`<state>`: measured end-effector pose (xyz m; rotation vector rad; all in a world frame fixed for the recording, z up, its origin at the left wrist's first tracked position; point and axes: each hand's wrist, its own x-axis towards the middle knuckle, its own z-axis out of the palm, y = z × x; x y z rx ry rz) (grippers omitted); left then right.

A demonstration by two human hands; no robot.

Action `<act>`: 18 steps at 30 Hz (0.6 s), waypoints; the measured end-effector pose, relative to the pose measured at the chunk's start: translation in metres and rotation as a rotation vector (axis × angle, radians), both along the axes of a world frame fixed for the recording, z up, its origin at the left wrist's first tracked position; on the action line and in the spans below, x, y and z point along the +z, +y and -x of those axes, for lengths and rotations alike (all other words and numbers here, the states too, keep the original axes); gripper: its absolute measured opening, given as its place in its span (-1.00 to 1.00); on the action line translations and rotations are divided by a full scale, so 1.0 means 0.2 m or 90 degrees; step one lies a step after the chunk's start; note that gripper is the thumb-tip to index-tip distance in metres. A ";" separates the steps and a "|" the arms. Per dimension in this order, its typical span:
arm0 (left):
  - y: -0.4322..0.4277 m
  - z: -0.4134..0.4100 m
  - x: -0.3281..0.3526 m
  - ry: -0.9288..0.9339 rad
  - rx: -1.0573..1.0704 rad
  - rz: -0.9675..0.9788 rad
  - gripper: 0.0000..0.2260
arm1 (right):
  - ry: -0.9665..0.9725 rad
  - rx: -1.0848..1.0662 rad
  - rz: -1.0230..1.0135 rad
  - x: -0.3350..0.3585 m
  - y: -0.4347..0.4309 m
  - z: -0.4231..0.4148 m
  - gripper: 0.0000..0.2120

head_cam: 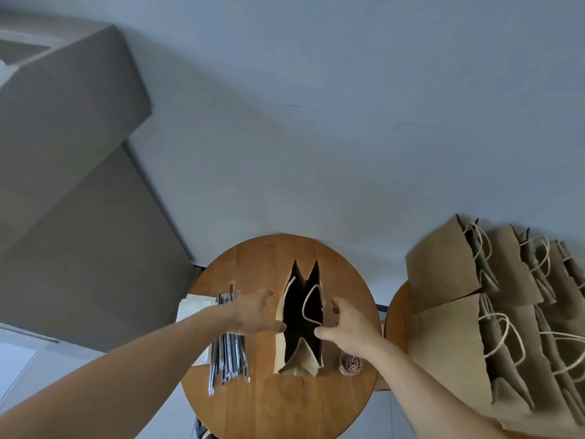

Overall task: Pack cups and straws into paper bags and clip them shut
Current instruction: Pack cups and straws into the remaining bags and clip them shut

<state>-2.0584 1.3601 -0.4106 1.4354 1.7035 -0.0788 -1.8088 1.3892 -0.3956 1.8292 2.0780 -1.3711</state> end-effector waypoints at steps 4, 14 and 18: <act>0.06 0.08 0.23 0.103 -0.069 -0.026 -0.14 | -0.027 0.052 -0.041 0.12 0.08 0.04 -0.24; 0.08 0.34 1.06 0.315 0.061 -0.341 -0.40 | 0.065 0.183 -0.316 0.80 0.38 0.53 -0.50; -0.08 0.55 1.36 0.375 0.147 -0.412 -0.43 | 0.118 0.275 -0.372 1.05 0.33 0.85 -0.53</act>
